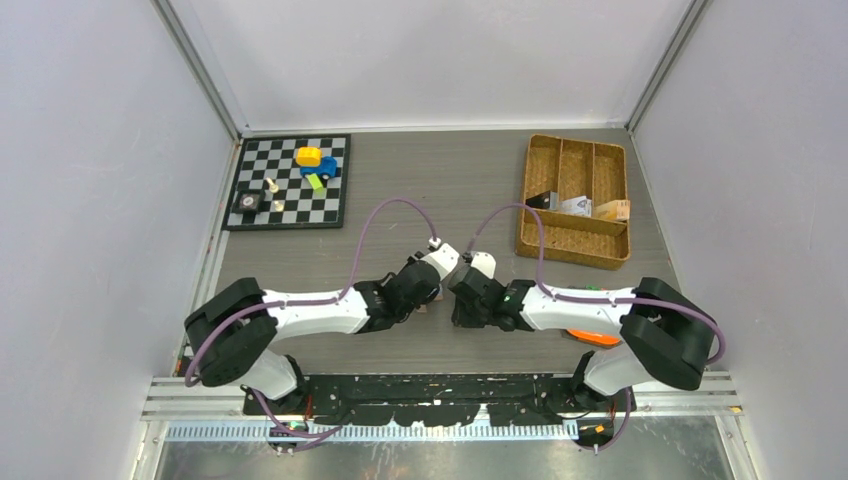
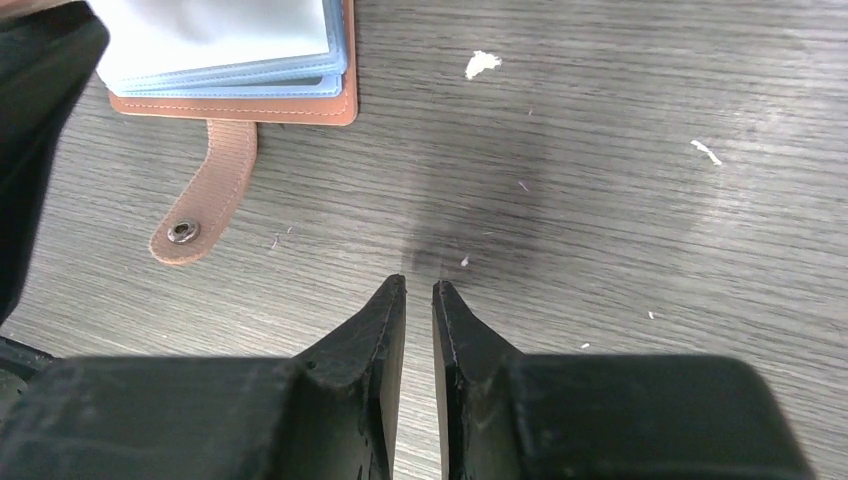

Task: Put the credit cards into the card holder
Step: Open the card holder at the center of the board.

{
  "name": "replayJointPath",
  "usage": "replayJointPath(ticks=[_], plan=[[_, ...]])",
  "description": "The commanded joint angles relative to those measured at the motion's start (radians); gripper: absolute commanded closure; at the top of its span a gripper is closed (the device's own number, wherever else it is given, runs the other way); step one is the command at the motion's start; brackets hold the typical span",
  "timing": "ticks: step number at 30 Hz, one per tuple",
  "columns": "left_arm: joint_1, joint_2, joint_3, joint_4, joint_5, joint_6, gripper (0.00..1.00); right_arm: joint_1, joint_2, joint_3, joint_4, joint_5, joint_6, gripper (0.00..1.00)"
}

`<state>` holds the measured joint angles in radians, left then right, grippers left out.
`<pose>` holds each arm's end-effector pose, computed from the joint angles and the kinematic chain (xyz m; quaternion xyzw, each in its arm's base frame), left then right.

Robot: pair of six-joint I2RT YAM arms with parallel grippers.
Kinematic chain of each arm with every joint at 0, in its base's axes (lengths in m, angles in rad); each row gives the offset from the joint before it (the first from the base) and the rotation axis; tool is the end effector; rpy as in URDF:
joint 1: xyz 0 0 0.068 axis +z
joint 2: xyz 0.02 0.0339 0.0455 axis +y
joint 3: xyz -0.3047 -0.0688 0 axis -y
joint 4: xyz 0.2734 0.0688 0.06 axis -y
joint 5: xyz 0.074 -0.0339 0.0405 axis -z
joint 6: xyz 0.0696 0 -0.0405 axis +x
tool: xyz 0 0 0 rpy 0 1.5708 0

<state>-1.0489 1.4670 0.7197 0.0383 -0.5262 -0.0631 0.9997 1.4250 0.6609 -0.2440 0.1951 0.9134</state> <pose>0.1956 -0.2700 0.1874 0.3194 0.8243 -0.0122 0.4673 0.1684 0.2371 0.1488 -0.0142 0.9564 0.1719 0.2357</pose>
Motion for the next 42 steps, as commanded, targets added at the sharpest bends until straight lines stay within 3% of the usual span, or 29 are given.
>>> replayJointPath(ticks=[1, 3, 8, 15, 22, 26, 31, 42], plan=[[0.000, 0.045, 0.008, 0.095, -0.021, 0.058, 0.70, 0.004, -0.063, -0.015, -0.007, 0.057, 0.020, 0.78], [0.000, 0.056, 0.012, 0.097, -0.023, 0.082, 0.76, 0.004, -0.078, -0.021, -0.007, 0.064, 0.019, 0.77], [0.000, 0.051, 0.052, 0.028, -0.033, 0.009, 1.00, 0.003, -0.117, -0.019, -0.015, 0.081, 0.027, 0.75], [0.001, 0.028, 0.233, -0.315, 0.095, -0.390, 1.00, -0.009, -0.203, 0.041, -0.096, 0.107, 0.027, 0.67], [0.021, 0.016, 0.243, -0.346, 0.224, -0.668, 1.00, -0.023, -0.318, 0.065, -0.117, 0.126, 0.065, 0.64], [0.056, 0.017, 0.204, -0.314, 0.284, -0.733, 1.00, -0.046, -0.324, 0.054, -0.117, 0.138, 0.080, 0.62], [0.125, 0.019, 0.123, -0.255, 0.369, -0.781, 1.00, -0.098, -0.281, -0.011, 0.005, 0.017, 0.103, 0.63], [0.208, 0.003, 0.070, -0.229, 0.460, -0.778, 1.00, -0.113, -0.127, 0.008, 0.161, -0.096, 0.080, 0.64]])
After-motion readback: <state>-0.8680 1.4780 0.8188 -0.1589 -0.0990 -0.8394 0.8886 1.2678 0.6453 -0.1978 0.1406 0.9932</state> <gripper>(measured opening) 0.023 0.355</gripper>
